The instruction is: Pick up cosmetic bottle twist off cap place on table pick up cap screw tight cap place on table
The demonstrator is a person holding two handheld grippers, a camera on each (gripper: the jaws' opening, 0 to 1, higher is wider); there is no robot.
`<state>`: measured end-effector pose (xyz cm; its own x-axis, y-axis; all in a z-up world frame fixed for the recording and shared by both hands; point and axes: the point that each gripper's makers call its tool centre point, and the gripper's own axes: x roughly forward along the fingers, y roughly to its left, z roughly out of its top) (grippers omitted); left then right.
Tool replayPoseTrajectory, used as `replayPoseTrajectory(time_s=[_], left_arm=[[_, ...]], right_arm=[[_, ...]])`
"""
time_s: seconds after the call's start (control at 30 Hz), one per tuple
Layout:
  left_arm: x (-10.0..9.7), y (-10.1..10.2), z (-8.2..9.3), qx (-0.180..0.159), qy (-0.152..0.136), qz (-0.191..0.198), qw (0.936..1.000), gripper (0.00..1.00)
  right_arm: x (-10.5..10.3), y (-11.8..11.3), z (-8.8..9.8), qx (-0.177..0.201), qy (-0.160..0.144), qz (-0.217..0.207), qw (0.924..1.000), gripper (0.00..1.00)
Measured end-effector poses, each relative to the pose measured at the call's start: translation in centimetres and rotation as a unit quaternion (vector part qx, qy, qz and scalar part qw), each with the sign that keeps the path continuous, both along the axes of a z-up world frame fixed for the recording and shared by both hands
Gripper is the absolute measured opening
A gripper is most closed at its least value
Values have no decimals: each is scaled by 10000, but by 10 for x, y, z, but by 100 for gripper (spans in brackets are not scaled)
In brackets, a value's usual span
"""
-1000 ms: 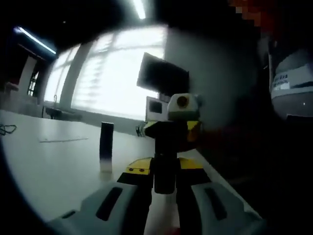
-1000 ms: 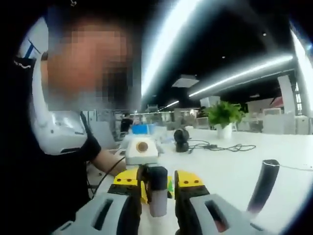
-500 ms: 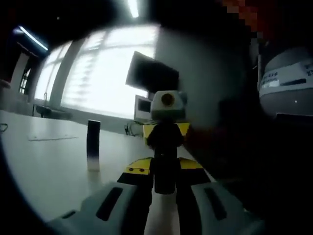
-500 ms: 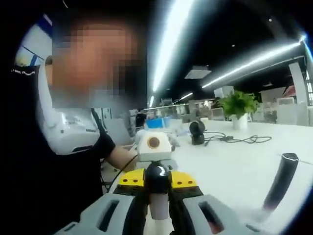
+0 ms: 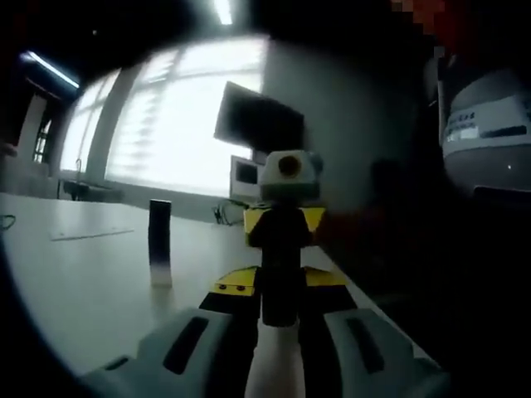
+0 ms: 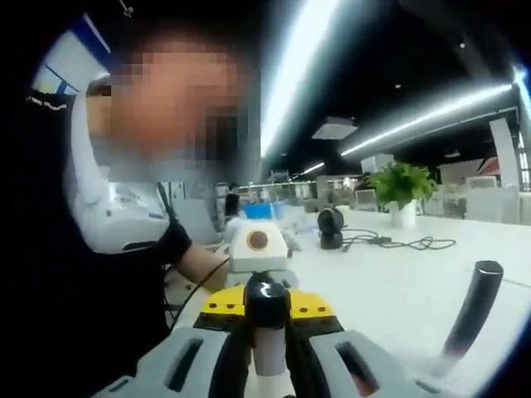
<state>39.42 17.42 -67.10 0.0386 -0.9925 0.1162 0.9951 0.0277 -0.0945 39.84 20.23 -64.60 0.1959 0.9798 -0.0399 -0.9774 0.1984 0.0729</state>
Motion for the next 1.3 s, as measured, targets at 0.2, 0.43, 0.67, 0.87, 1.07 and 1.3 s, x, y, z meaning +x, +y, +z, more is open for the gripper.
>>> replayPoseTrajectory(time_s=[0.2,0.43,0.67,0.87,1.07,1.3], left_arm=[[-1,-1,-1,-25,-18,-51,10000,8],[-1,0,-1,-48,-104,-26,9999,8],[-4,0,4,-181,-13,-81,9998,11],[-7,-1,3,-144,-68,-135,9998,11],[-6,-1,3,-160,-69,-133,9998,10],[-7,0,3,-122,-25,-136,9998,9]], right_arm=[[0,0,-1,19,-35,2,10000,9],[0,0,1,92,-94,-31,9999,9],[-1,1,4,190,-57,14,9998,9],[-2,9,4,230,-78,74,9997,9],[-2,11,8,272,-104,94,9995,9],[-3,11,7,298,-83,86,9995,9]])
